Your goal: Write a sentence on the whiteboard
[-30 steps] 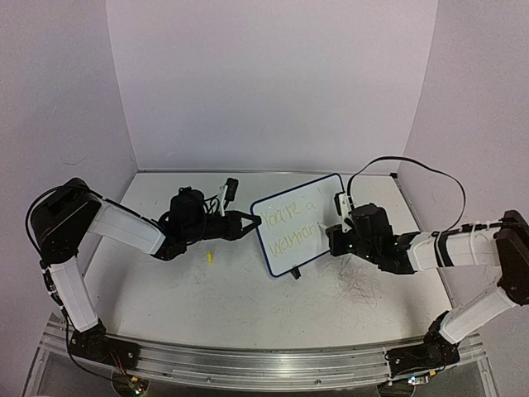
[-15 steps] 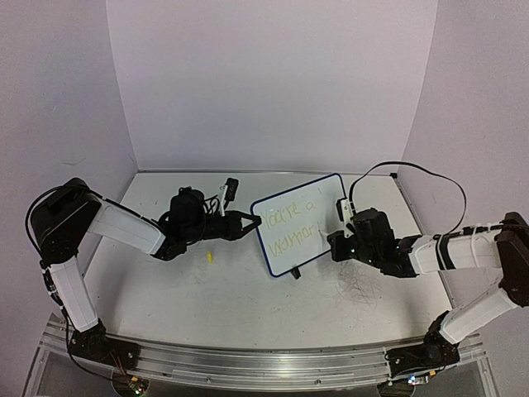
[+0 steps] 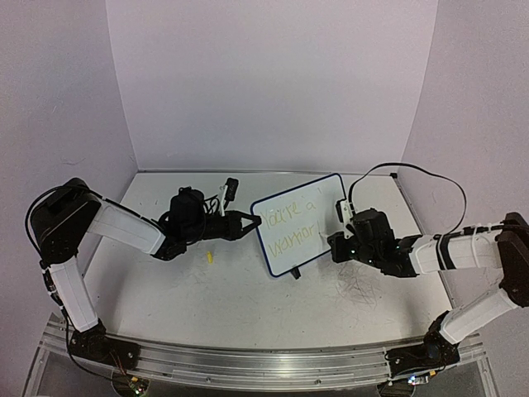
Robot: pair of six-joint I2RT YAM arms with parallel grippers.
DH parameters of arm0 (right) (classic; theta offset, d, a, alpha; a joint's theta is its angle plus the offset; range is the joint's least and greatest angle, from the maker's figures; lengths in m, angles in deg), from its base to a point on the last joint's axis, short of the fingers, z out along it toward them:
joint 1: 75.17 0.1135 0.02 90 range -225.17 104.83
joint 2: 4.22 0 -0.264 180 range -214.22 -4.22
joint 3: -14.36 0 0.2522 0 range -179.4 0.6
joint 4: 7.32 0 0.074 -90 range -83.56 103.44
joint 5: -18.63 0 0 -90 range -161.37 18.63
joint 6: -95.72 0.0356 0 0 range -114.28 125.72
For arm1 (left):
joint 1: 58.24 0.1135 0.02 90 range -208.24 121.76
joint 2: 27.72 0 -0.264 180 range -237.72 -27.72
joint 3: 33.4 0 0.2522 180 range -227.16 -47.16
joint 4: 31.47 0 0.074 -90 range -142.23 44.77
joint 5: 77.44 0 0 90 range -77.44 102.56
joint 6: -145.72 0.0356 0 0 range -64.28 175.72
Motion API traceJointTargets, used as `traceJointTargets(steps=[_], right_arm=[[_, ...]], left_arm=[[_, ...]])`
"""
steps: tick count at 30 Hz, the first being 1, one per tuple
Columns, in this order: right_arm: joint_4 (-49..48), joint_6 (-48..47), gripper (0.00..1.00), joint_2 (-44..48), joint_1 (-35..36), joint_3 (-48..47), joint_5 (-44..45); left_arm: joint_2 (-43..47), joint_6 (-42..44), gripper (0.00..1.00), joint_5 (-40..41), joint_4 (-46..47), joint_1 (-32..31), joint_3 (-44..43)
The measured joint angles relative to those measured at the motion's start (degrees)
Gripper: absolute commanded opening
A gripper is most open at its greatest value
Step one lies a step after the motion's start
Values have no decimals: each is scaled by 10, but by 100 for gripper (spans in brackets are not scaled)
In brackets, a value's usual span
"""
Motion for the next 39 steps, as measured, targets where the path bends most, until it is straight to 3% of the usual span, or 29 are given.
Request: traceJointTargets(steps=[21,39], right_arm=[[-9,-12,0,-13,0,-35,42],[-1,9,0,-14,0,-11,47]], left_arm=[[0,0,0,0,0,0,0],[0,0,0,0,0,0,0]])
